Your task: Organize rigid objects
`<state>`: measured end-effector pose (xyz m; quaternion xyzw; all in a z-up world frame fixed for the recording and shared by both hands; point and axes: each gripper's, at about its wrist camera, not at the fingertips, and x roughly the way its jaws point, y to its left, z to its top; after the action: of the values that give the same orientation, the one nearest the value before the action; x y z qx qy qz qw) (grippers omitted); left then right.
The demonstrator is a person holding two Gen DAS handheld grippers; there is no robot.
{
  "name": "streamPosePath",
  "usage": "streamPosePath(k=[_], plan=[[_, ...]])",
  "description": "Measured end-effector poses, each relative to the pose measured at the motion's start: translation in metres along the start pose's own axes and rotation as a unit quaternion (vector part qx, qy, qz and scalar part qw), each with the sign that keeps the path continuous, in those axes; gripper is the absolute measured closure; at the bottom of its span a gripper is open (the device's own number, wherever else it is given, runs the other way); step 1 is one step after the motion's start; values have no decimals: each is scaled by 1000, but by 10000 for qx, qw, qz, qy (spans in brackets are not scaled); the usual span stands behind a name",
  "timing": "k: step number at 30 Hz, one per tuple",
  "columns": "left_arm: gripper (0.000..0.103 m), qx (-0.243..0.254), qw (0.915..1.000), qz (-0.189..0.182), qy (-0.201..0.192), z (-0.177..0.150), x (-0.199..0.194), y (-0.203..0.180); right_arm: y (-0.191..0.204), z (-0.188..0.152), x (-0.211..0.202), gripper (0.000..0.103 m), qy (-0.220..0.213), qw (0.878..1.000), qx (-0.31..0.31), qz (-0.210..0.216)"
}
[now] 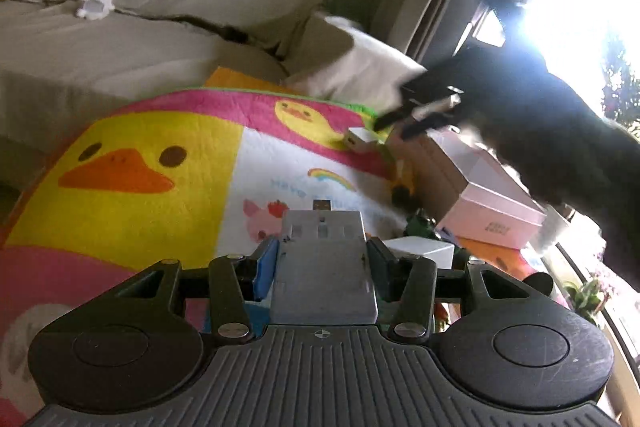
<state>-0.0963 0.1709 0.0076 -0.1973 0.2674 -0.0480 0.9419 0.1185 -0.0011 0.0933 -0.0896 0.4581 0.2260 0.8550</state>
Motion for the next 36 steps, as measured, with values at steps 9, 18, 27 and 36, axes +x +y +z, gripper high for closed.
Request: streamPosePath(k=[9,18,27,36], plan=[[50,-118,9998,-174,-61,-3,-6,15,-18,78,107,88,399,9917,425,-1144],[50,-159,9995,-260,-95,-1,-4,12,6,28,79,90,892,9903,-280,-1023],[50,145,9995,-262,-48,2,-13,-9,33,-59,20,93,1094,9916,-669,-150],[50,216,9997,41,-134,9,-23,-19,37,-149,-94,41,-439,9863,-1494,551]])
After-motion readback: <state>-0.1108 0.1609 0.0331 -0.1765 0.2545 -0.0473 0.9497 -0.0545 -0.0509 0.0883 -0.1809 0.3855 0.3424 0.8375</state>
